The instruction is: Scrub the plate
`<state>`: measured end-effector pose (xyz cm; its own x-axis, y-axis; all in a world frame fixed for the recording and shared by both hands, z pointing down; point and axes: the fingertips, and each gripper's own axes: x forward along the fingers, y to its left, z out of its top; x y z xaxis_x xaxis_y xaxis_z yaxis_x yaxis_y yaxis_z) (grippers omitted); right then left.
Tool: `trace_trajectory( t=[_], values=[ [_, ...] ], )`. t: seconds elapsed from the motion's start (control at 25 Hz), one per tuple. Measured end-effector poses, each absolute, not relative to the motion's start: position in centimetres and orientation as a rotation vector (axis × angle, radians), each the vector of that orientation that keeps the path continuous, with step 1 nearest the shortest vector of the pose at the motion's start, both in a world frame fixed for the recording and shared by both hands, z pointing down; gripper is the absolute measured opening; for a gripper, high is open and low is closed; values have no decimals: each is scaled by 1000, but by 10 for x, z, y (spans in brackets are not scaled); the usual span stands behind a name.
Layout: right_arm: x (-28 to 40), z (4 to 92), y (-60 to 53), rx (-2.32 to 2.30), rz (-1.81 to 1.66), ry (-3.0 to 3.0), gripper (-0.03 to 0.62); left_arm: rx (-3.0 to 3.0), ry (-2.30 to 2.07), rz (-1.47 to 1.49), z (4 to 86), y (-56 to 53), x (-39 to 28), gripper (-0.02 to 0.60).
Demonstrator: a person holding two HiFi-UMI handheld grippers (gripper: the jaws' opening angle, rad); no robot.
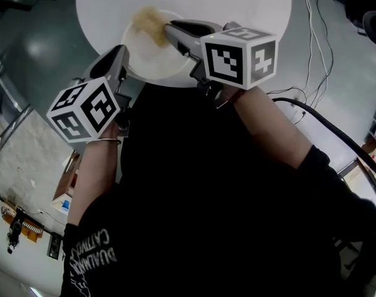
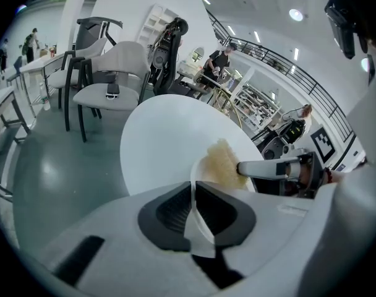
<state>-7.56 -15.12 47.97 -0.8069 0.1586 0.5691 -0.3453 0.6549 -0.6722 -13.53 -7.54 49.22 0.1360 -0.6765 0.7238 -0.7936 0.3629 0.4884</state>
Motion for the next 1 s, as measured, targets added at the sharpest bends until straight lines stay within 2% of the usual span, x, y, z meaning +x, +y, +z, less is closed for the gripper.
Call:
trace_trajectory(
  t=[0.56, 0.84, 1.0],
  values=[
    [-43, 473, -185, 308, 1137, -2306, 43, 1368, -1597, 141, 484, -75, -133, 26],
    [-74, 440, -158, 73, 1356, -2385, 41, 1330, -1630, 110, 485, -70, -138, 23],
    [-95, 453, -113, -4, 1299, -2302, 43, 1330, -1638, 112, 485, -69, -138, 25]
  ],
)
